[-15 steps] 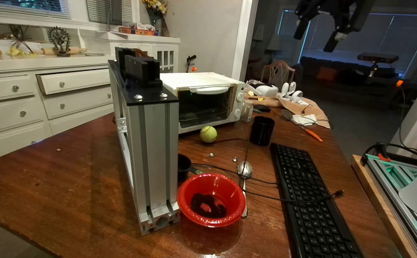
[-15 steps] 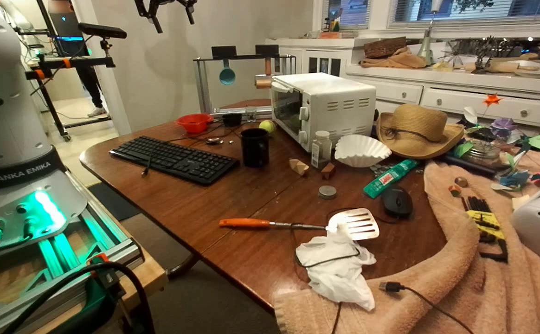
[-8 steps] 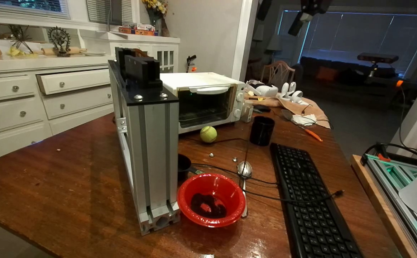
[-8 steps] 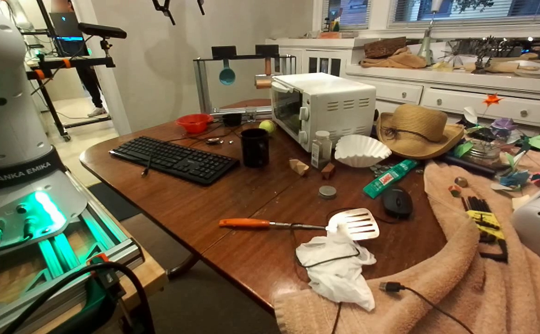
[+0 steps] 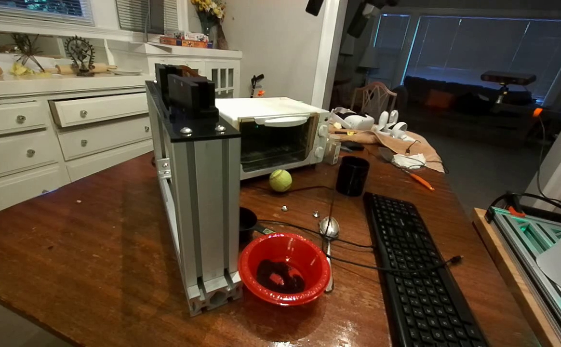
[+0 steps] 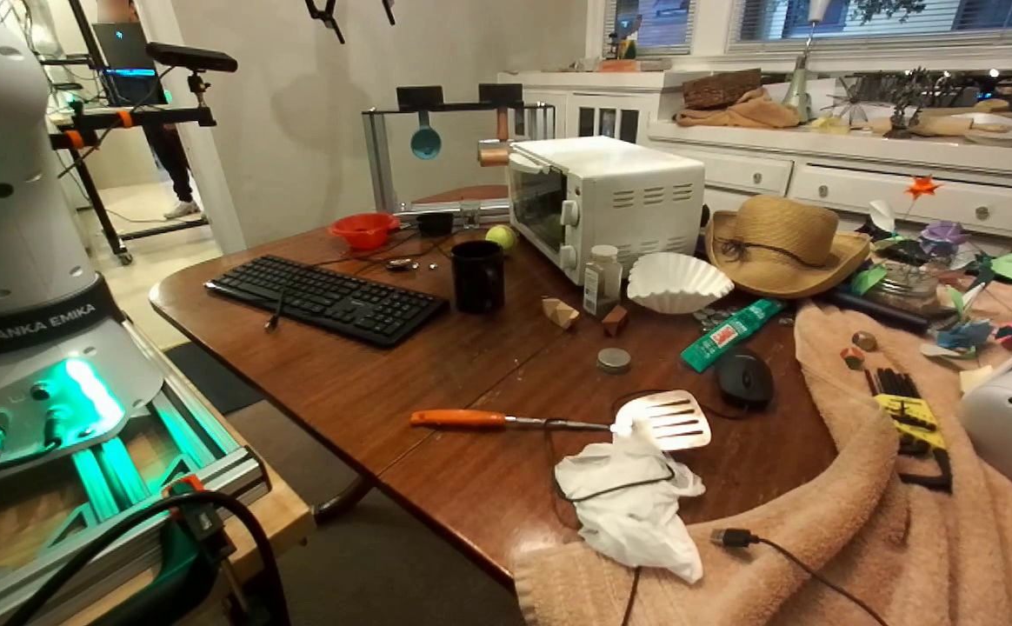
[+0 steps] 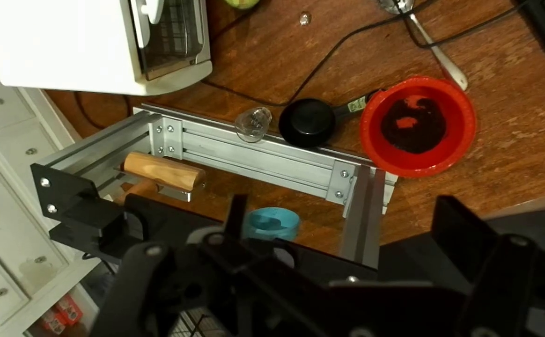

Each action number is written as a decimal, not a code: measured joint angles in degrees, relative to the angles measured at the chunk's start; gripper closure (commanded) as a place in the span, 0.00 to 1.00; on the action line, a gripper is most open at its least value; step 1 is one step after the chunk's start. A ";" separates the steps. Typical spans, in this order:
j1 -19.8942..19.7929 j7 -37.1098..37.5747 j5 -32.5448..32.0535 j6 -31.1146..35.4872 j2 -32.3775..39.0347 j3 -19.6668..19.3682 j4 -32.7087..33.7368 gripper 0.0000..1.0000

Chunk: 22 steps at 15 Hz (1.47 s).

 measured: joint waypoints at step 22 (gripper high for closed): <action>-0.68 -0.53 0.04 1.28 13.74 2.77 11.61 0.00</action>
